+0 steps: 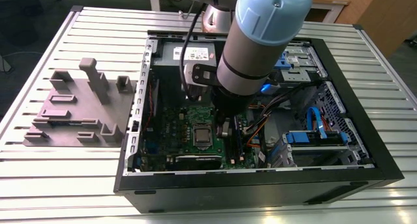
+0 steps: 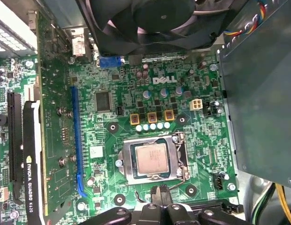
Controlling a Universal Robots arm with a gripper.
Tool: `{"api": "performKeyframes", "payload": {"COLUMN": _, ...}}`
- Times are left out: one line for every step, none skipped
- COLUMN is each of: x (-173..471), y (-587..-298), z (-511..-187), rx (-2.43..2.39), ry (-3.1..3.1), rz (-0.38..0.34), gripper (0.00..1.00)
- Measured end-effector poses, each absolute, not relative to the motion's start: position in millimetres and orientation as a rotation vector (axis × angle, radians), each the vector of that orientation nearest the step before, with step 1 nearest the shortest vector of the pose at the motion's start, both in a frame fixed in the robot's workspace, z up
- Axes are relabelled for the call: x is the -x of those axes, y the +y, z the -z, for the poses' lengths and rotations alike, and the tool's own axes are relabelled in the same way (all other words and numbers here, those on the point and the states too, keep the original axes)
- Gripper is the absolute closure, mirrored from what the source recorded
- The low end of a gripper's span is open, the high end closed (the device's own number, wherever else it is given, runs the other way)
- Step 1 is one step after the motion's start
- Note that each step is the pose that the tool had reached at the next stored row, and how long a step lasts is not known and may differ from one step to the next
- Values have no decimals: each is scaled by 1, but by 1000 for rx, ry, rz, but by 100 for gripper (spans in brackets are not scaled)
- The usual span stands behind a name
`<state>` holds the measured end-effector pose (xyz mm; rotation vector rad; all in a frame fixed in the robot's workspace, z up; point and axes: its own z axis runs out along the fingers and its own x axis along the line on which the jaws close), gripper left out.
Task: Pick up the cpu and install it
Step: 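Install the first cpu locking lever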
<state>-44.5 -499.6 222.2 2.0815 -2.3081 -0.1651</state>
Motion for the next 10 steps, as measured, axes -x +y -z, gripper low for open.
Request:
{"api": "performKeyframes", "payload": {"x": 44, "y": -500, "z": -222, "rx": -2081, "ry": -2306, "rz": 162, "gripper": 89}}
{"api": "performKeyframes", "payload": {"x": 44, "y": -500, "z": -221, "rx": -2081, "ry": -2304, "rz": 158, "gripper": 89}}
{"api": "performKeyframes", "payload": {"x": 45, "y": -500, "z": -221, "rx": -2085, "ry": -2298, "rz": 156, "gripper": 89}}
{"api": "performKeyframes", "payload": {"x": 45, "y": -500, "z": -220, "rx": -2093, "ry": -2290, "rz": 155, "gripper": 89}}
{"api": "performKeyframes", "payload": {"x": 45, "y": -500, "z": -220, "rx": -2102, "ry": -2281, "rz": 155, "gripper": 89}}
{"api": "performKeyframes", "payload": {"x": 45, "y": -501, "z": -219, "rx": -2111, "ry": -2272, "rz": 155, "gripper": 89}}
{"api": "performKeyframes", "payload": {"x": 45, "y": -501, "z": -218, "rx": -2121, "ry": -2262, "rz": 155, "gripper": 89}}
{"api": "performKeyframes", "payload": {"x": 44, "y": -501, "z": -218, "rx": -2129, "ry": -2254, "rz": 154, "gripper": 89}}
{"api": "performKeyframes", "payload": {"x": 45, "y": -501, "z": -218, "rx": -2135, "ry": -2248, "rz": 154, "gripper": 89}}
{"api": "performKeyframes", "payload": {"x": 45, "y": -501, "z": -217, "rx": -2140, "ry": -2244, "rz": 154, "gripper": 89}}
